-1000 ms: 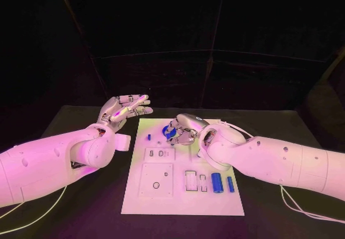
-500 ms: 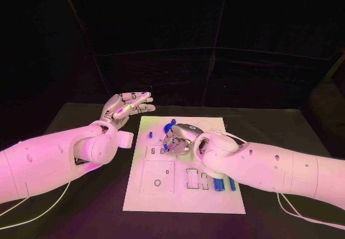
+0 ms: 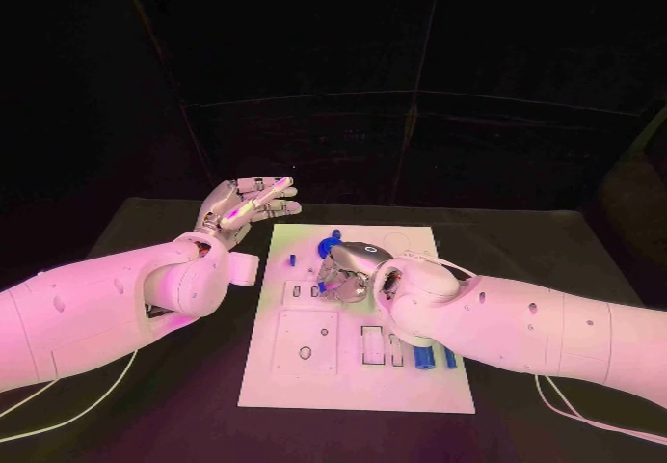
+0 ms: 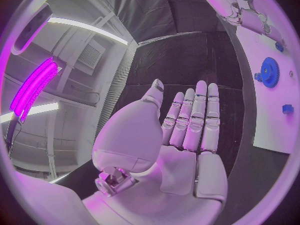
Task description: Assemble the parts on the task board
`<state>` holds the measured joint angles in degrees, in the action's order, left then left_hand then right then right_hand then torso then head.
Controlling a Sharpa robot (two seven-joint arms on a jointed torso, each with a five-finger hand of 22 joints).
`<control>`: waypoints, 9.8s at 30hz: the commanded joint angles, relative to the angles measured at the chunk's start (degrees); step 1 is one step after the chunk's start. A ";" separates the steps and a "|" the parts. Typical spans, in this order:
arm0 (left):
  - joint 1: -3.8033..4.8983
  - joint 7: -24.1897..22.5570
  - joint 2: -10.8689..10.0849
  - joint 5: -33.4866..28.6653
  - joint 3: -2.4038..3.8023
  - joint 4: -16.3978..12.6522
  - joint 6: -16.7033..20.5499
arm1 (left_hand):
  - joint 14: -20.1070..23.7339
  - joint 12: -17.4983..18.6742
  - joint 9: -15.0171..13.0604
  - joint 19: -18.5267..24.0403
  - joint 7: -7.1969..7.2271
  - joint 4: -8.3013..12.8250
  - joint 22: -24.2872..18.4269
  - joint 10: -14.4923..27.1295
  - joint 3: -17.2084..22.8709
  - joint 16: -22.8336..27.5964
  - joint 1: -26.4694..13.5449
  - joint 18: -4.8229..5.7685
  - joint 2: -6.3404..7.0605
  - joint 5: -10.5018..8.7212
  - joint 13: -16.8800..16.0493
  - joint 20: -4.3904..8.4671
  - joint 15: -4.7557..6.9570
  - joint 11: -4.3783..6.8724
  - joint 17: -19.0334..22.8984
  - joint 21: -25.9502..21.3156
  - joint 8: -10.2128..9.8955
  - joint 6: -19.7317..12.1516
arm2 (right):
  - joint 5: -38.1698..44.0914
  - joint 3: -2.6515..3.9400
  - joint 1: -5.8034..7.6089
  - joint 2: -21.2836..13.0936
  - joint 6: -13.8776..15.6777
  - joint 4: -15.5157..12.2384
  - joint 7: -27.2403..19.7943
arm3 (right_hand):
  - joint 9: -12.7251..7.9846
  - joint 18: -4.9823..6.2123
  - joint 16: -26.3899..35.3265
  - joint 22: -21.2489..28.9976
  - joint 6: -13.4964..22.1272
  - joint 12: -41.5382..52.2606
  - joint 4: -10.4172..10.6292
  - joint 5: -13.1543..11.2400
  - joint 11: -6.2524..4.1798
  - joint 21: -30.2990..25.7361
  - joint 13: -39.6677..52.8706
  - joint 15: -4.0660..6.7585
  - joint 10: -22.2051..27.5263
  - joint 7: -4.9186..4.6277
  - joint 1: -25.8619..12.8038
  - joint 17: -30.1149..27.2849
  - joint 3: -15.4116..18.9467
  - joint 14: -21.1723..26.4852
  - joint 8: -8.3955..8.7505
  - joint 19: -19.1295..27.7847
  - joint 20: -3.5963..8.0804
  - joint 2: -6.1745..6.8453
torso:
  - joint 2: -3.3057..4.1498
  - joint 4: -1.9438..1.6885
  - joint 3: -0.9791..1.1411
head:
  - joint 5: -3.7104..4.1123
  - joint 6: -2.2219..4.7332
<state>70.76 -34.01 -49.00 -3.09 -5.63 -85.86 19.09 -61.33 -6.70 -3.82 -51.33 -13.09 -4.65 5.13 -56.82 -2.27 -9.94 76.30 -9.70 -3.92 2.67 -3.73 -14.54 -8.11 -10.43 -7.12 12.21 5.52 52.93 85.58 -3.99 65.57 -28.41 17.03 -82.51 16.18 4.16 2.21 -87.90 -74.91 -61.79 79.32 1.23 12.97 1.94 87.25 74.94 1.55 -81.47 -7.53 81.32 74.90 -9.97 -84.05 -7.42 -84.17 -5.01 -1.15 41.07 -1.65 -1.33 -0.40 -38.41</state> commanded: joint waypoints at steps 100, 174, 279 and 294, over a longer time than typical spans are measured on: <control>9.01 58.18 3.38 49.00 -2.31 2.35 -26.26 | -28.67 -36.46 -9.79 -32.52 8.44 -8.16 58.44 -16.61 -8.00 -80.06 -6.99 4.97 -1.80 0.31 -37.50 12.39 11.63 10.10 -82.88 61.38 8.41 9.26 | -50.25 0.98 10.21 -21.00 0.66 -2.50 -29.90 | -0.37 8.28 58.15 42.75 3.50 -56.00 5.35 0.25 1.91 -43.93 -53.21 -1.45 14.62 -1.15 5.83 -47.05 6.73 9.46 1.93 29.81 -1.68 3.34 | -3.49 -0.29 0.59 | -0.16 -2.07; 9.31 64.95 23.45 59.32 -7.76 18.63 -36.45 | -28.67 -57.27 -25.02 -34.07 9.95 -11.34 68.70 -19.50 -14.93 -80.06 -9.09 6.53 -2.82 0.18 -58.34 13.08 12.76 11.47 -82.88 68.08 20.01 4.44 | -47.16 0.96 10.44 -18.24 0.72 1.01 -28.15 | -0.33 8.20 65.69 45.09 2.90 -61.26 5.86 3.30 2.02 -47.59 -56.89 -1.70 11.54 -1.47 5.03 -46.86 5.65 6.16 3.45 27.38 -1.54 5.57 | -3.70 -0.19 0.73 | -0.53 -4.28; 6.46 63.91 15.79 65.70 -7.68 6.80 -17.51 | -28.67 -56.15 -41.83 -33.91 11.80 1.46 69.05 -20.40 21.03 -80.06 -3.25 6.43 1.30 0.12 -57.23 14.24 14.01 13.13 -82.88 67.28 23.83 2.14 | -46.27 0.92 10.42 -17.37 -0.54 4.11 -28.43 | -0.31 8.19 66.59 45.32 2.73 -61.73 6.38 3.83 2.09 -48.09 -57.14 -1.80 11.47 -1.50 4.27 -46.59 5.38 5.94 3.43 27.35 -1.63 5.37 | -3.96 -0.68 1.20 | -1.45 -4.87; 5.52 64.01 15.84 67.02 -7.70 7.81 -17.49 | -28.67 -56.10 -42.26 -33.93 11.78 1.50 69.12 -20.42 22.44 -80.06 -3.70 6.44 1.90 0.12 -57.12 14.24 14.01 13.12 -82.88 67.28 23.75 2.26 | -46.27 0.92 10.41 -17.34 -0.61 4.29 -28.56 | -0.31 8.19 66.68 45.35 2.73 -61.77 6.46 3.81 2.09 -48.16 -57.15 -1.81 11.45 -1.50 4.19 -46.55 5.33 5.92 3.43 27.35 -1.65 5.30 | -3.98 -0.69 1.22 | -1.75 -5.32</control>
<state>76.24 30.11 -33.18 62.67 -13.35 -78.13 1.19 -84.05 -63.18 -46.02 -83.86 -1.54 -9.86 74.22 -76.98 13.24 -89.82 72.14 -3.53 -2.13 2.66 -60.91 -0.63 5.41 2.56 -74.91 79.68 29.29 54.87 39.22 -3.11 75.85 -45.73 16.67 -78.20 -11.72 3.86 9.80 -21.43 -29.62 -58.73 17.90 7.47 16.52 4.00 39.43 17.87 -0.20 -69.81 -8.80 86.02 28.25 -4.51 -77.60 -4.15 -56.54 -6.66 4.28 37.10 -2.38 -0.09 -2.07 -43.74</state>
